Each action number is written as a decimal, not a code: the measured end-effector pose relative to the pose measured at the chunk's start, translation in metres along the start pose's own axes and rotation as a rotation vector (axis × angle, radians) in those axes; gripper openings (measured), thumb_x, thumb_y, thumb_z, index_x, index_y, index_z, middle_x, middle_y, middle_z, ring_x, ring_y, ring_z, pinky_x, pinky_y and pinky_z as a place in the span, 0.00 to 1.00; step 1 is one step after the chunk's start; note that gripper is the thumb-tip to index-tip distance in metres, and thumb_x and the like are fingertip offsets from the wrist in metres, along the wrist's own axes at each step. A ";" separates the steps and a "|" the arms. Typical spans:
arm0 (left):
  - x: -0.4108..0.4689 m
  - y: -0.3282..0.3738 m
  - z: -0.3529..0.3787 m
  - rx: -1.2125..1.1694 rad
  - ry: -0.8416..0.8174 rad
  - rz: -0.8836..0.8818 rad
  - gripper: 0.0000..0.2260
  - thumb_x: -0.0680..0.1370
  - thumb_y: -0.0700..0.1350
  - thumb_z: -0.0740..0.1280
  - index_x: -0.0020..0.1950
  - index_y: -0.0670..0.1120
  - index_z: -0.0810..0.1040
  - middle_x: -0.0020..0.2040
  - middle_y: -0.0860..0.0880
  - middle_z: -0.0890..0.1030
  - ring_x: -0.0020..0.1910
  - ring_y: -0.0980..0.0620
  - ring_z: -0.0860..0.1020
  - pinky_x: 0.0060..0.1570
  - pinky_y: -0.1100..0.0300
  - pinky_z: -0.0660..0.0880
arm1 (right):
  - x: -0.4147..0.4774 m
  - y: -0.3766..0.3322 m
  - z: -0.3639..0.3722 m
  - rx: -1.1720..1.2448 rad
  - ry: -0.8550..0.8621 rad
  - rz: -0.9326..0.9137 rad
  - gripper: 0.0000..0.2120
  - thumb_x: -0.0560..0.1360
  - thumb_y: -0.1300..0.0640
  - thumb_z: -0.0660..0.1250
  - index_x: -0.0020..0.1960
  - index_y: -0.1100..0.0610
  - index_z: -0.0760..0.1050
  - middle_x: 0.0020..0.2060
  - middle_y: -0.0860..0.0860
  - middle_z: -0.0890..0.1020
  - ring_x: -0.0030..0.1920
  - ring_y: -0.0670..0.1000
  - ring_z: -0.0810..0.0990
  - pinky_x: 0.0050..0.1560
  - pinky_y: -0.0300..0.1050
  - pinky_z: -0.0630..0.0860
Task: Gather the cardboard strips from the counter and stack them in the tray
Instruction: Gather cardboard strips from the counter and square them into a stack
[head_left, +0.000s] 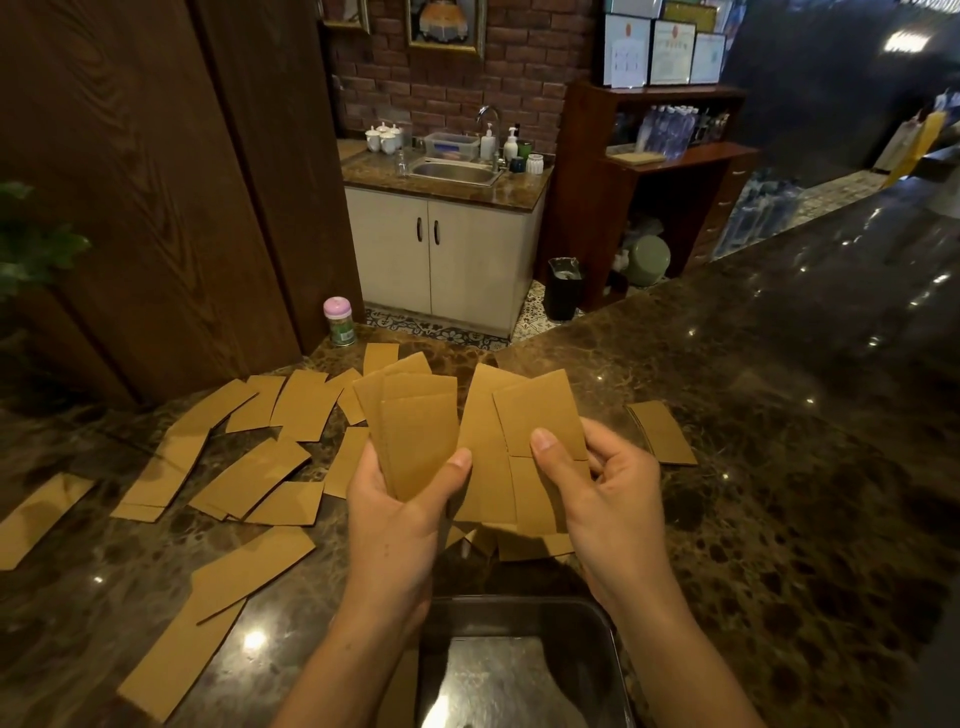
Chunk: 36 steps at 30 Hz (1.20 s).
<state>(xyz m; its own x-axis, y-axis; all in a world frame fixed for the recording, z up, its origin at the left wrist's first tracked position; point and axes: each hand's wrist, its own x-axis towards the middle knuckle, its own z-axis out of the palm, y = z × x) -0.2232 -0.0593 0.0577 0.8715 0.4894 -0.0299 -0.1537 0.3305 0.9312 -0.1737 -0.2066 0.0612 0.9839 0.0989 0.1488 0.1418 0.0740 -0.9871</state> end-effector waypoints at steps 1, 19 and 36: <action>0.001 0.000 0.000 0.021 -0.003 0.006 0.21 0.74 0.36 0.74 0.63 0.52 0.76 0.53 0.52 0.86 0.52 0.50 0.85 0.47 0.49 0.84 | 0.000 0.000 0.000 -0.020 -0.002 -0.014 0.08 0.81 0.58 0.70 0.57 0.48 0.83 0.49 0.48 0.90 0.50 0.49 0.89 0.47 0.50 0.87; 0.009 0.014 -0.013 -0.106 -0.160 -0.415 0.19 0.68 0.32 0.72 0.57 0.46 0.83 0.53 0.40 0.86 0.50 0.41 0.85 0.44 0.49 0.81 | 0.021 -0.020 -0.050 -0.612 -0.771 -0.398 0.22 0.71 0.70 0.74 0.57 0.49 0.87 0.59 0.38 0.86 0.66 0.39 0.80 0.68 0.40 0.77; 0.004 0.011 -0.005 -0.025 -0.080 -0.137 0.23 0.67 0.36 0.76 0.61 0.46 0.77 0.50 0.45 0.87 0.50 0.45 0.86 0.43 0.53 0.83 | 0.003 -0.011 -0.005 0.110 -0.304 0.260 0.12 0.80 0.57 0.69 0.62 0.52 0.82 0.53 0.52 0.89 0.53 0.52 0.88 0.49 0.45 0.85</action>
<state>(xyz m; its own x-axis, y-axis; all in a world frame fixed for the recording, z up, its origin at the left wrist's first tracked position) -0.2233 -0.0496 0.0659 0.9192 0.3729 -0.1266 -0.0410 0.4104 0.9110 -0.1718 -0.2122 0.0725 0.9061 0.4159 -0.0777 -0.1356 0.1115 -0.9845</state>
